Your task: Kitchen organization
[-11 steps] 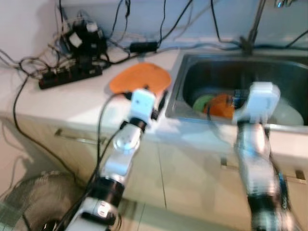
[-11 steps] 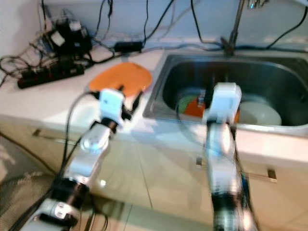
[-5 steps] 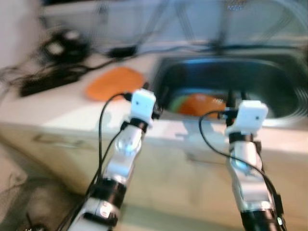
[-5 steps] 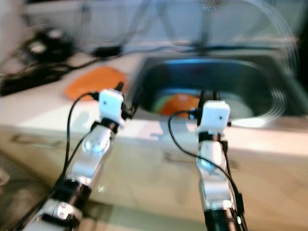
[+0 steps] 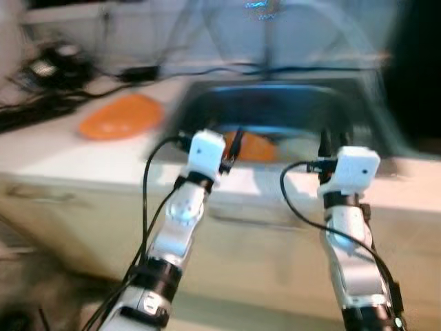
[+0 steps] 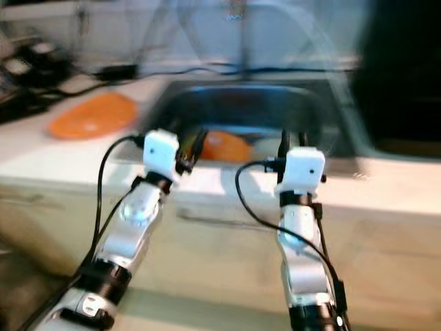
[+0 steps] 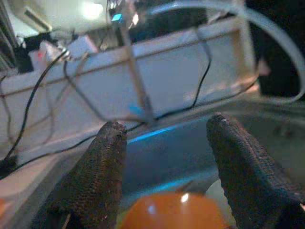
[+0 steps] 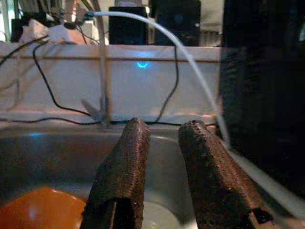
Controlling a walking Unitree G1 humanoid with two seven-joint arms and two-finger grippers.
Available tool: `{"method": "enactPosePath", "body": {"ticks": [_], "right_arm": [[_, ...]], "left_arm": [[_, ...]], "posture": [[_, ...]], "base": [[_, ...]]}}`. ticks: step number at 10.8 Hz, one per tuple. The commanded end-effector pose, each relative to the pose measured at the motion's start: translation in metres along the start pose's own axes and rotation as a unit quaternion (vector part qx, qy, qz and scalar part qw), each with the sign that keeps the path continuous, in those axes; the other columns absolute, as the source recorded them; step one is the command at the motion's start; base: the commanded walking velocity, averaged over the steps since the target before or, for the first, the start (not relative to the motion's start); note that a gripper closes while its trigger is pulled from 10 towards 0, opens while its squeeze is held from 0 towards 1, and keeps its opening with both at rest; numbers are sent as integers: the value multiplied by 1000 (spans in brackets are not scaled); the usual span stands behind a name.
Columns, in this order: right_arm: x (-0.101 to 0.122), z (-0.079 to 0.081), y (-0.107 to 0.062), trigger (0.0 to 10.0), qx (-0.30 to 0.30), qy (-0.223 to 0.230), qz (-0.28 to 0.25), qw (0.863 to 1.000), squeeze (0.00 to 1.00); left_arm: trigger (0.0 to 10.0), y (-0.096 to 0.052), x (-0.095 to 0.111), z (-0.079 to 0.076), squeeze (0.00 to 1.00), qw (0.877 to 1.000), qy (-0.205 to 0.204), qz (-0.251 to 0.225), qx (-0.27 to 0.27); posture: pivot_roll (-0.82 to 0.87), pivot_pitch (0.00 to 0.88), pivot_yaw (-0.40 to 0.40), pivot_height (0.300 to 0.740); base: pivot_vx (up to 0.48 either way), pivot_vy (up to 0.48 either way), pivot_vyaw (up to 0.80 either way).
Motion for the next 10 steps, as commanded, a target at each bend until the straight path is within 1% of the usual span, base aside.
{"method": "enactPosePath", "body": {"ticks": [1, 2, 4, 6, 10], "right_arm": [[6, 7, 0, 10000, 12, 10, -10, 1000, 0], [6, 6, 0, 10000, 10, 10, -10, 1000, 0], [4, 5, -1, 10000, 9, 9, -6, 1000, 0], [2, 2, -1, 10000, 4, 3, -1, 1000, 0], [1, -3, -1, 10000, 1, -1, 2, 1000, 0]], "left_arm": [[10000, -3, -4, 7, 0, 1000, 11, 6, 7], [10000, -4, -4, 7, 0, 1000, 14, 4, 4], [10000, -4, -4, 4, 0, 1000, 7, 4, -1], [10000, -6, -4, 6, 0, 1000, 0, 1, 5], [10000, -9, -7, 3, 0, 1000, -1, 9, -1]], "posture": [[-28, 56, 145, 740], [-28, 56, 145, 740], [-27, 62, 144, 740], [-28, 63, 142, 740], [-29, 65, 139, 740]], "base": [[0, -480, 0], [0, -480, 0], [0, 0, 0], [0, 0, 0], [0, 0, 0]]}}
Point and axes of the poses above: a point about 5 cm out from each wrist's last joint towards the gripper, its own y axis pointing out of the wrist towards the gripper, its own x axis along the axis of the wrist's last joint, z = x × y, the point moved 1 cm from there along y, pointing out of the wrist towards the gripper, and after that the axes turned 14 degrees about y, right-handed, at the moved point
